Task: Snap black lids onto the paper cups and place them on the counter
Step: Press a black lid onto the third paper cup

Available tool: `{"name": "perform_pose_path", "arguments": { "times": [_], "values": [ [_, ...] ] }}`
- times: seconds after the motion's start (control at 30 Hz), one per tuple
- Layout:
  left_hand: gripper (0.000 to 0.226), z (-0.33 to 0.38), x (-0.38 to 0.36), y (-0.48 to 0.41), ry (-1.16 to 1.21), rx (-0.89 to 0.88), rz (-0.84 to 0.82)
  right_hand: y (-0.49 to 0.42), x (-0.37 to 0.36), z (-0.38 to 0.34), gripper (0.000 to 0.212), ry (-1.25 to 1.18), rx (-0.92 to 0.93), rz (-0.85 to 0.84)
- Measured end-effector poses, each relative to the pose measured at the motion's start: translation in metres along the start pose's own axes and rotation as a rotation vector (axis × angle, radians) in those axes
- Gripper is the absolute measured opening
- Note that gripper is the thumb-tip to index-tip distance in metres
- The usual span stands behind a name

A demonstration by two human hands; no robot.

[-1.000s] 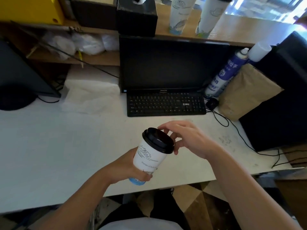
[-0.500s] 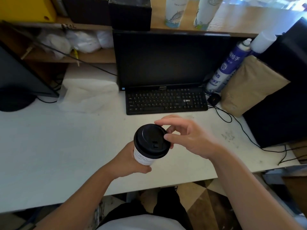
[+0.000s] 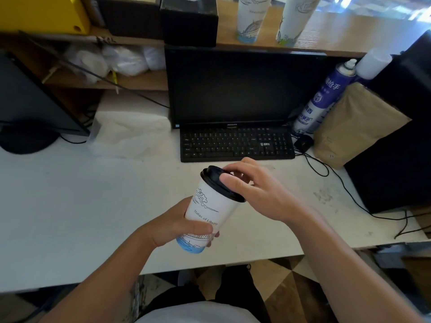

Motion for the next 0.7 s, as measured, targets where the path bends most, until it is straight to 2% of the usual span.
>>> {"name": "perform_pose_path", "arguments": {
  "times": [0.07,0.17,0.27,0.37,0.5,0.63,0.7],
  "values": [
    [0.049,-0.001,-0.002,0.001,0.035,-0.002,-0.020,-0.002,-0.002,-0.005,0.053,0.045,0.023,0.007],
    [0.047,-0.002,-0.005,0.001,0.044,-0.019,-0.058,-0.001,-0.004,-0.008,0.049,0.116,0.020,-0.017],
    [0.046,-0.001,-0.004,0.001,0.040,-0.027,-0.028,0.000,-0.003,-0.010,0.049,0.190,0.024,0.010],
    [0.053,0.000,0.001,-0.001,-0.011,-0.012,0.078,0.000,-0.001,-0.012,0.050,0.218,0.005,0.059],
    [0.049,0.009,0.002,-0.003,-0.109,-0.045,0.220,0.000,0.002,-0.012,0.040,0.182,-0.026,0.103],
    [0.043,0.016,0.005,-0.005,-0.246,-0.104,0.426,-0.002,0.004,-0.012,0.040,0.152,-0.035,0.142],
    [0.047,0.016,0.007,-0.006,-0.276,-0.121,0.466,-0.002,0.005,-0.013,0.036,0.163,-0.028,0.143]
  ]
}}
Point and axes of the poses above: each hand's wrist, its own y-axis away from the middle knuckle, its own x-axis out of the back of the hand, z = x × y, the point moved 6 cm from there along -y, towards the middle knuckle, and after that the axes turned 10 degrees about -y, right-handed, at the moved point
